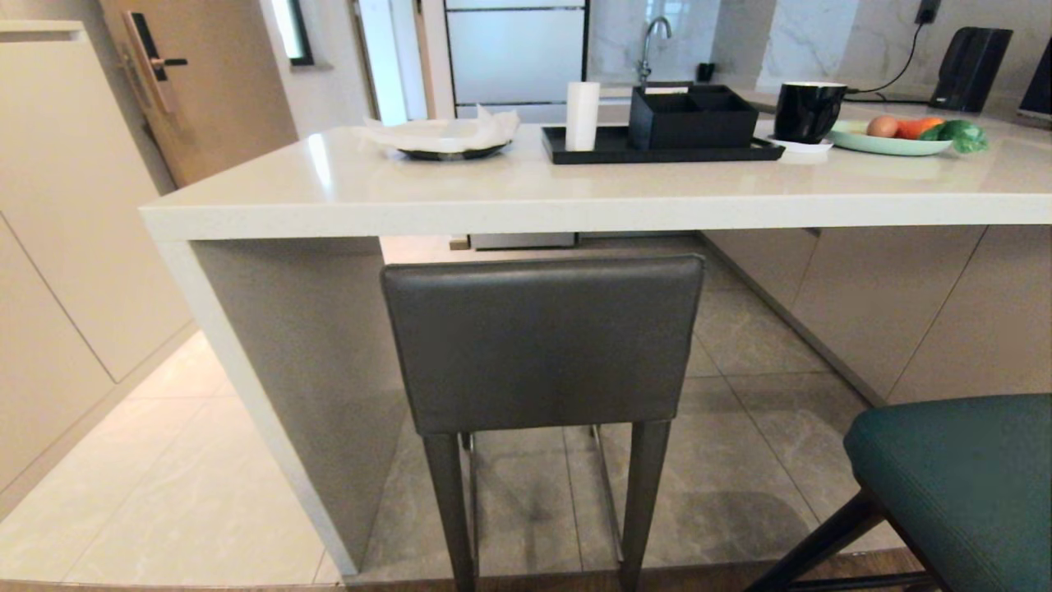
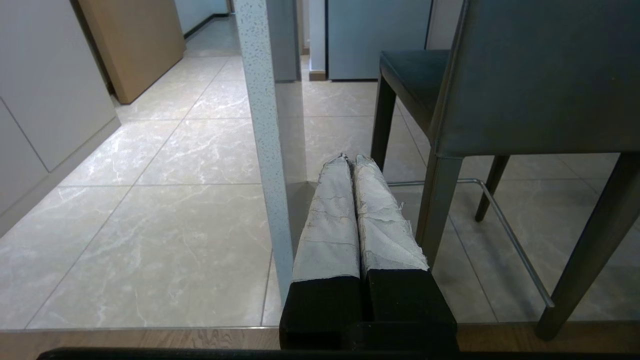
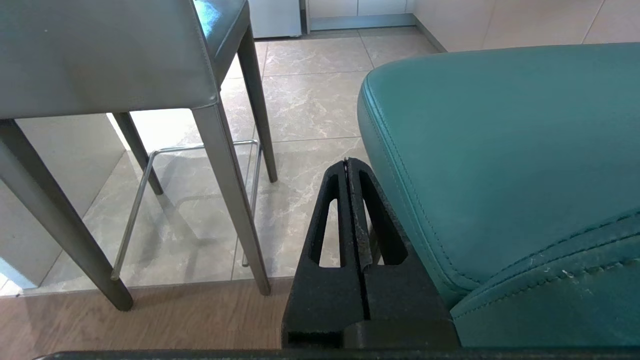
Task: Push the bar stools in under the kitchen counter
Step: Pull the gray chair out from under the dining table
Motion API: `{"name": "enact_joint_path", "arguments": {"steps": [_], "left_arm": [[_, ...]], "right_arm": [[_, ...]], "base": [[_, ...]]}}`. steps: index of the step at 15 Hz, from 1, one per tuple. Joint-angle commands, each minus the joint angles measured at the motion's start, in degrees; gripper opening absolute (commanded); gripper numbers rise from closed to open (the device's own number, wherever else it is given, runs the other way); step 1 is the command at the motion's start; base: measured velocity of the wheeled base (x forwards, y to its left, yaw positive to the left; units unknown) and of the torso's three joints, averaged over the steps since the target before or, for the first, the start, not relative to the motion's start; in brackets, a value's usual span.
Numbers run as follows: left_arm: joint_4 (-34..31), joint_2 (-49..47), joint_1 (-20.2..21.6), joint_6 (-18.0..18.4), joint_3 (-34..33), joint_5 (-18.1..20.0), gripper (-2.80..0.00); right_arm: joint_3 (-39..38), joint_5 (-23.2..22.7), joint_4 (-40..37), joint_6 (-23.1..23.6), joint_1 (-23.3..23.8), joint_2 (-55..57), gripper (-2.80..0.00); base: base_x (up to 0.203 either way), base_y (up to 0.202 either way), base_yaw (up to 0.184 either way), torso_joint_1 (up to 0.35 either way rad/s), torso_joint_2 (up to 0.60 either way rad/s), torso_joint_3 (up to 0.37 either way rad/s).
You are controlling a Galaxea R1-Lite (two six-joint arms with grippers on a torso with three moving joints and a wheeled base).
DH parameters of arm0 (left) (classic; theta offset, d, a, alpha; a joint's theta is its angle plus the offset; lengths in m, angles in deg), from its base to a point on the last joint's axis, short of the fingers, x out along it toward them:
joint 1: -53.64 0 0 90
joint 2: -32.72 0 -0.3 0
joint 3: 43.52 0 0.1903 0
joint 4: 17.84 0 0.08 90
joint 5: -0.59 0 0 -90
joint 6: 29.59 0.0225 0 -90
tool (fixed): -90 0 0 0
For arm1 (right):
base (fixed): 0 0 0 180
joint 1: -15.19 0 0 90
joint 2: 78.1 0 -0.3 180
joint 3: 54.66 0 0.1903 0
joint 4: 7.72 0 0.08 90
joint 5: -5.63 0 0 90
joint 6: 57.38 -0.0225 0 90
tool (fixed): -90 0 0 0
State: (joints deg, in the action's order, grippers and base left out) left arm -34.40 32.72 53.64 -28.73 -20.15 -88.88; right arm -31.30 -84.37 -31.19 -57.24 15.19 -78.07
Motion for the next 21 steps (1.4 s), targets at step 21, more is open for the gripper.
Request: {"name": "enact_joint_path", "arguments": {"steps": [21], "left_arm": [[0.05, -0.09, 0.0, 0.02, -2.29, 0.0, -2.8]], "right_arm": [[-0.09, 0.0, 0.01, 0.04, 0.0, -0.02, -2.8]], "base": [[0.0, 0.0, 0.0, 0.0, 0.0, 0.0]]}}
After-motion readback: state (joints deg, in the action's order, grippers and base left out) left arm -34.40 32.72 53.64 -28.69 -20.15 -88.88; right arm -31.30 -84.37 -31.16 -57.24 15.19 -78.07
